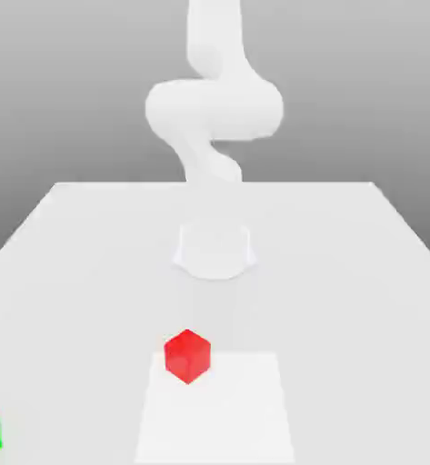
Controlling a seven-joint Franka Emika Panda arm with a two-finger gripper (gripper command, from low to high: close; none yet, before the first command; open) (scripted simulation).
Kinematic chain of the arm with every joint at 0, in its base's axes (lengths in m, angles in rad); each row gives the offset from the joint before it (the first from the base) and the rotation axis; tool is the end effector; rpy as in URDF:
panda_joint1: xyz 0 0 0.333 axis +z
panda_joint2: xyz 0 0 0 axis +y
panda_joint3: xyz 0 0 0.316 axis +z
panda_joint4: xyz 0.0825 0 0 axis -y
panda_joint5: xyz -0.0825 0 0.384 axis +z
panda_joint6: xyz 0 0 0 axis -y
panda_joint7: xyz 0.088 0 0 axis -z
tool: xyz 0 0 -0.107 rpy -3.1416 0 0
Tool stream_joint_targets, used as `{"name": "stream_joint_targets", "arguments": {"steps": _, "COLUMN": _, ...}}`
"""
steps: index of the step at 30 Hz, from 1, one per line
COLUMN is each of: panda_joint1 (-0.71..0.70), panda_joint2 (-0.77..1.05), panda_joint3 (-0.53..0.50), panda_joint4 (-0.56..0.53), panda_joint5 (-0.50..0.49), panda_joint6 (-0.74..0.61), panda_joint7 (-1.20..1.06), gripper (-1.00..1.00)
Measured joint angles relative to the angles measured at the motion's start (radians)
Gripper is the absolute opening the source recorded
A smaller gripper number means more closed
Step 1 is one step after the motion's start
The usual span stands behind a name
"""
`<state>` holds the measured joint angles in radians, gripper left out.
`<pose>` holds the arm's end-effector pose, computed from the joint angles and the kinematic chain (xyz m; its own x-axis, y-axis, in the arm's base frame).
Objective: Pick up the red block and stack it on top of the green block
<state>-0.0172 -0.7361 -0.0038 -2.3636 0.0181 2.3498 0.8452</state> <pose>0.3737 -0.0081 0.6611 0.4818 -0.7673 0.4232 -0.5749 -0.6413 -0.5081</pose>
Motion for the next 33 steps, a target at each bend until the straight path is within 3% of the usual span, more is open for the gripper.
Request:
{"name": "stream_joint_targets", "arguments": {"steps": 12, "panda_joint1": -0.102, "panda_joint2": 0.379, "panda_joint3": 0.043, "panda_joint4": -0.361, "panda_joint5": 0.058, "panda_joint6": 0.285, "panda_joint7": 0.300, "gripper": 0.00}}
{"name": "stream_joint_targets", "arguments": {"steps": 17, "panda_joint1": -0.156, "panda_joint2": 0.598, "panda_joint3": 0.071, "panda_joint4": -0.518, "panda_joint5": 0.019, "panda_joint6": 0.449, "panda_joint7": 0.491, "gripper": 0.00}}
{"name": "stream_joint_targets", "arguments": {"steps": 24, "panda_joint1": -0.141, "panda_joint2": 0.902, "panda_joint3": 0.029, "panda_joint4": -0.517, "panda_joint5": -0.054, "panda_joint6": 0.697, "panda_joint7": 0.583, "gripper": 0.00}}
{"name": "stream_joint_targets", "arguments": {"steps": 25, "panda_joint1": -0.134, "panda_joint2": 0.922, "panda_joint3": 0.023, "panda_joint4": -0.515, "panda_joint5": -0.057, "panda_joint6": 0.715, "panda_joint7": 0.586, "gripper": -1.00}}
{"name": "stream_joint_targets", "arguments": {"steps": 33, "panda_joint1": -0.135, "panda_joint2": 0.895, "panda_joint3": 0.024, "panda_joint4": -0.518, "panda_joint5": -0.056, "panda_joint6": 0.693, "panda_joint7": 0.585, "gripper": -1.00}}
